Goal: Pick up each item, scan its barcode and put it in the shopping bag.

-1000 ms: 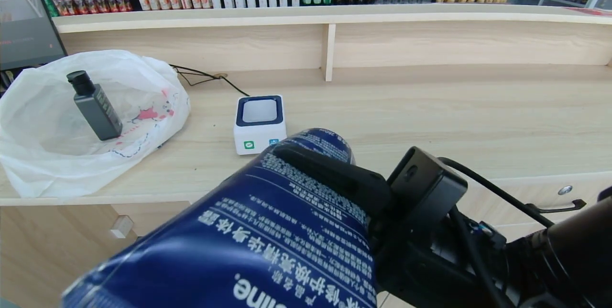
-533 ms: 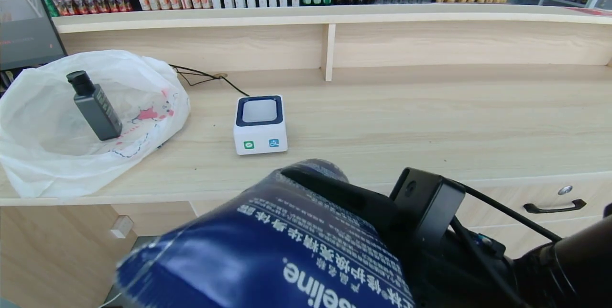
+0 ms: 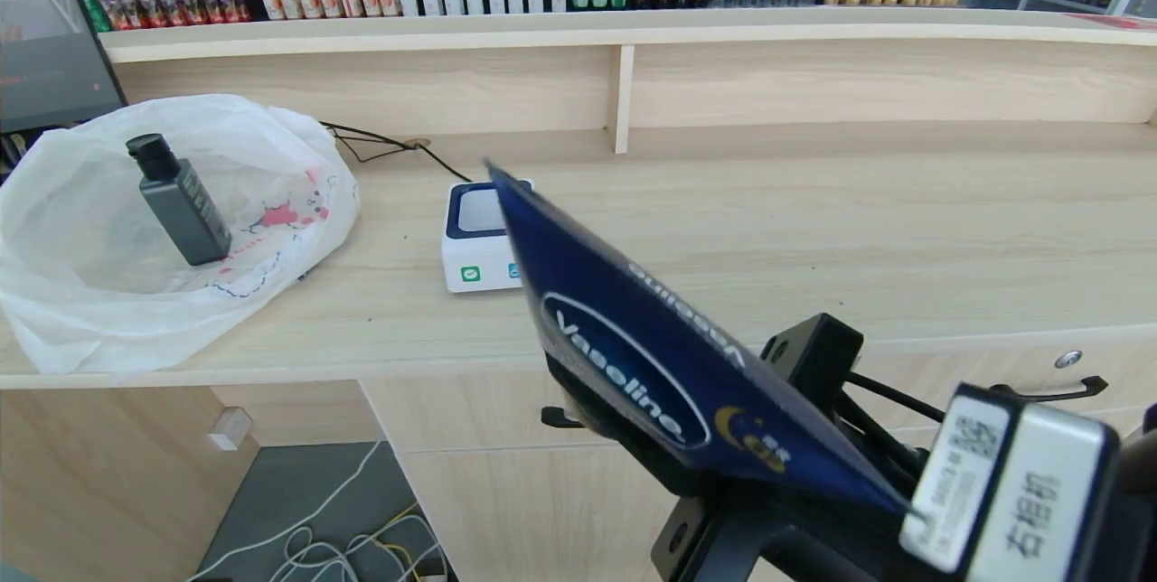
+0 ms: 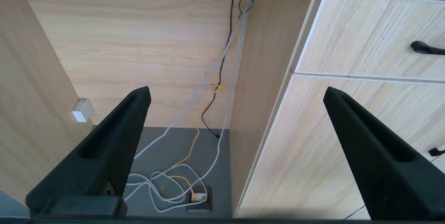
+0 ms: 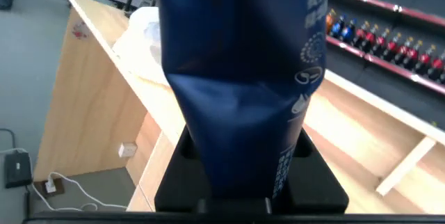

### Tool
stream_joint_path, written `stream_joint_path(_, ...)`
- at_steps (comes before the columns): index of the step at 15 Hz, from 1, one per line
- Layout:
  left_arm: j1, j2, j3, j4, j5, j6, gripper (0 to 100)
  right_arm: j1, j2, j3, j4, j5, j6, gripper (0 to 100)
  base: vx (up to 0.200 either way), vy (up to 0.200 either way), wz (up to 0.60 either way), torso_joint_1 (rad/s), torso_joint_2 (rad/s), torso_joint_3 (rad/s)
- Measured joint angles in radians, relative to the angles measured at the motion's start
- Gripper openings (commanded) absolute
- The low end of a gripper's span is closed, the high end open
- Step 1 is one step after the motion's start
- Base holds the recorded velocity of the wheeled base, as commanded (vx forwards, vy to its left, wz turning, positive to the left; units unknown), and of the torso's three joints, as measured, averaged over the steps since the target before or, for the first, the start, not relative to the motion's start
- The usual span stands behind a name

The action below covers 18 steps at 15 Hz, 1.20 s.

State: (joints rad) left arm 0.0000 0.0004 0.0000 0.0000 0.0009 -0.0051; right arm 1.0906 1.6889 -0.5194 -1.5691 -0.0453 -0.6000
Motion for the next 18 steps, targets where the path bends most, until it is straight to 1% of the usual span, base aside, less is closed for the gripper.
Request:
stream_joint_path(3,0.0,0.0,0.0,0.0,-0.001,0.0,100,-0.006,-0.018,0.02,0.0,-0.178,0.163,0,0.0,0.0,0.0,0.0,0.0,0.0)
stream_joint_path(4,0.0,0.0,0.0,0.0,0.0,0.0,100,-0.02,-0.029,0.024,-0.001,-0.239,0.216,0,0.0,0.0,0.0,0.0,0.0,0.0)
stream_joint_path(5,0.0,0.0,0.0,0.0,0.0,0.0,100,-0.044,-0.042,0.029,-0.001,-0.286,0.294,0,0.0,0.0,0.0,0.0,0.0,0.0)
stream_joint_path(6,0.0,0.0,0.0,0.0,0.0,0.0,100,-0.069,-0.053,0.034,-0.001,-0.306,0.377,0,0.0,0.0,0.0,0.0,0.0,0.0)
stream_joint_path(9,0.0,0.0,0.0,0.0,-0.001,0.0,100,-0.197,-0.076,0.039,-0.001,-0.299,0.472,0,0.0,0.0,0.0,0.0,0.0,0.0)
stream_joint_path(10,0.0,0.0,0.0,0.0,0.0,0.001,100,-0.236,-0.084,0.041,-0.001,-0.277,0.492,0,0.0,0.0,0.0,0.0,0.0,0.0)
stream_joint_path(12,0.0,0.0,0.0,0.0,-0.001,0.001,100,-0.335,-0.096,0.066,-0.001,-0.188,0.527,0,0.0,0.0,0.0,0.0,0.0,0.0)
stream_joint_path(13,0.0,0.0,0.0,0.0,-0.001,0.001,100,-0.384,-0.101,0.08,0.0,-0.16,0.55,0,0.0,0.0,0.0,0.0,0.0,0.0)
stream_joint_path(15,0.0,0.0,0.0,0.0,0.0,0.001,100,-0.43,-0.107,0.099,0.0,-0.153,0.575,0,0.0,0.0,0.0,0.0,0.0,0.0)
stream_joint_path(18,0.0,0.0,0.0,0.0,-0.001,0.001,100,-0.491,-0.109,0.097,-0.001,-0.153,0.575,0,0.0,0.0,0.0,0.0,0.0,0.0)
